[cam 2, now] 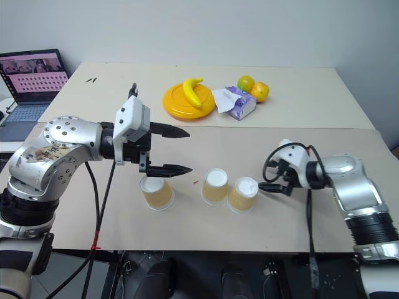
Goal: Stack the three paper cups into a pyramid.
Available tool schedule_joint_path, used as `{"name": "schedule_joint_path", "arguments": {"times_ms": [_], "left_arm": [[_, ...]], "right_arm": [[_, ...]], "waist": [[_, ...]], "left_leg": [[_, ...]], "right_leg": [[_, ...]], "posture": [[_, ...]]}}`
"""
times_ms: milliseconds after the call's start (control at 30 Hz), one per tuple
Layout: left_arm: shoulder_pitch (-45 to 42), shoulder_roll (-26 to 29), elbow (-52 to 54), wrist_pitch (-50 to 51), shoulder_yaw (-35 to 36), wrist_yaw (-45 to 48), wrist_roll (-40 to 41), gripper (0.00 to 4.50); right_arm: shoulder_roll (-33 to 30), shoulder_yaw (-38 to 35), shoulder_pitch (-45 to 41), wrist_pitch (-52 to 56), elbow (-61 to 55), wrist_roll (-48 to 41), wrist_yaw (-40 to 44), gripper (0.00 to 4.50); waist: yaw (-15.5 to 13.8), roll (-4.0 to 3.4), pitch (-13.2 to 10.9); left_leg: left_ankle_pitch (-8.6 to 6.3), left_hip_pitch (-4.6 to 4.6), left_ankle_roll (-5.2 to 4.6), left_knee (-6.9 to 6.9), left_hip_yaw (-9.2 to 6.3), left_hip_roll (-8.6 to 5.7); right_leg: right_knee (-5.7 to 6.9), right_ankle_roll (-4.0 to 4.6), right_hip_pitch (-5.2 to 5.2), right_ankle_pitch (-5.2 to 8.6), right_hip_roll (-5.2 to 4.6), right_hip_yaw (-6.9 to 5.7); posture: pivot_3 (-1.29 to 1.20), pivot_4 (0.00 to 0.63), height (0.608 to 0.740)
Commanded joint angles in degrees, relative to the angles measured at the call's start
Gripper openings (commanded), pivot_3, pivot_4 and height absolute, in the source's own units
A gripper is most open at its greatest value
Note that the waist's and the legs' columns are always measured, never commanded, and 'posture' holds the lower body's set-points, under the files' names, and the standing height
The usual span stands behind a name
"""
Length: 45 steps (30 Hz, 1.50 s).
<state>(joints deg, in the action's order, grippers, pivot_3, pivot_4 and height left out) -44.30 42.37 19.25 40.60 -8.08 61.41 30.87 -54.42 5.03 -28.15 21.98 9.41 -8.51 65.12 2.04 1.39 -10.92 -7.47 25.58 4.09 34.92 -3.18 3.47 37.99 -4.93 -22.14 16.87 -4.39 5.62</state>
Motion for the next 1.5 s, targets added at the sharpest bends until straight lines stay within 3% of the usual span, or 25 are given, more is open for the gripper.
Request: {"name": "schedule_joint_path", "arguments": {"times_ms": [33,267,367,500,767,933,1067,1167,1500], "left_arm": [[0.1,-0.1,0.7,-0.1,1.2,-0.1,0.6,4.5],[1.6,-1.1,-1.2,-1.2,4.3,-3.1,0.3,4.5],[7.7,-0.3,-4.3,-1.0,13.4,-7.2,1.4,4.5],[13.2,0.5,-5.8,-2.8,19.1,-9.9,0.6,4.5],[27.6,0.1,0.9,-0.9,29.9,-13.3,5.4,4.5],[35.5,-2.8,10.9,2.5,36.4,-17.9,14.3,4.5],[46.9,-4.6,19.3,0.9,39.6,-17.3,17.9,4.5],[53.8,-6.4,22.3,-1.9,39.6,-17.1,17.4,4.5],[67.3,-15.6,22.9,-19.3,28.6,-16.8,4.3,4.5]], "right_arm": [[-3.5,-4.5,0.3,-2.8,2.0,0.1,0.1,4.45],[-6.3,-11.9,-0.1,0.4,1.6,-5.8,3.0,4.45],[-9.8,-22.9,0.0,15.3,-12.6,-27.5,14.5,4.45],[-11.7,-25.5,0.5,21.0,-19.0,-36.3,18.1,4.45],[-12.0,-17.8,-1.7,17.8,-18.5,-33.9,20.9,4.45],[-11.2,-12.8,-3.6,14.4,-14.6,-30.5,23.6,4.45],[-10.8,-11.0,-5.0,14.0,-13.6,-30.3,24.9,4.45],[-10.9,-10.9,-5.0,14.2,-13.5,-30.3,24.9,4.45],[-11.1,-16.5,-8.2,21.0,-15.9,-37.4,21.1,4.45]], "waist": [[0.1,0.0,0.0],[0.6,0.0,0.0],[0.8,-0.39,-0.1],[0.6,-0.29,-0.1],[0.3,0.03,0.0],[0.3,0.03,0.0],[0.4,0.02,0.0],[0.5,0.02,0.0],[0.1,0.01,0.0]], "left_leg": [[0.0,0.0,0.0,0.0,0.0,0.0],[0.0,-0.04,0.0,-0.03,0.01,0.01],[0.0,-0.03,0.0,-0.02,0.02,0.01],[-0.04,-0.1,-0.07,-0.14,-0.06,0.12],[-0.03,-0.07,-0.02,0.05,0.07,0.08],[-0.03,-0.04,-0.03,-0.03,0.08,0.11],[-0.04,-0.07,-0.03,-0.06,0.13,0.11],[-0.04,-0.09,-0.03,-0.07,0.14,0.12],[-0.04,-0.09,-0.02,-0.03,0.19,0.14]], "right_leg": [[0.01,0.0,0.0,0.0,0.0,0.0],[0.02,0.01,0.0,0.0,0.01,0.03],[0.03,0.01,0.0,-0.01,0.0,0.06],[0.06,0.07,0.02,0.02,0.1,-0.03],[0.0,0.03,0.04,-0.01,-0.01,0.0],[-0.01,0.05,-0.03,0.0,0.01,0.0],[-0.02,0.07,-0.02,0.0,-0.01,0.04],[0.0,0.11,-0.05,0.01,0.0,0.05],[-0.14,0.16,-0.03,0.03,0.02,0.08]], "posture": [[0.0,0.15,0.732],[0.0,0.15,0.732],[0.0,0.15,0.732],[0.0,0.15,0.732],[0.0,0.15,0.732],[0.0,0.15,0.732],[0.0,0.15,0.732],[0.0,0.15,0.732],[0.0,0.15,0.732]]}}
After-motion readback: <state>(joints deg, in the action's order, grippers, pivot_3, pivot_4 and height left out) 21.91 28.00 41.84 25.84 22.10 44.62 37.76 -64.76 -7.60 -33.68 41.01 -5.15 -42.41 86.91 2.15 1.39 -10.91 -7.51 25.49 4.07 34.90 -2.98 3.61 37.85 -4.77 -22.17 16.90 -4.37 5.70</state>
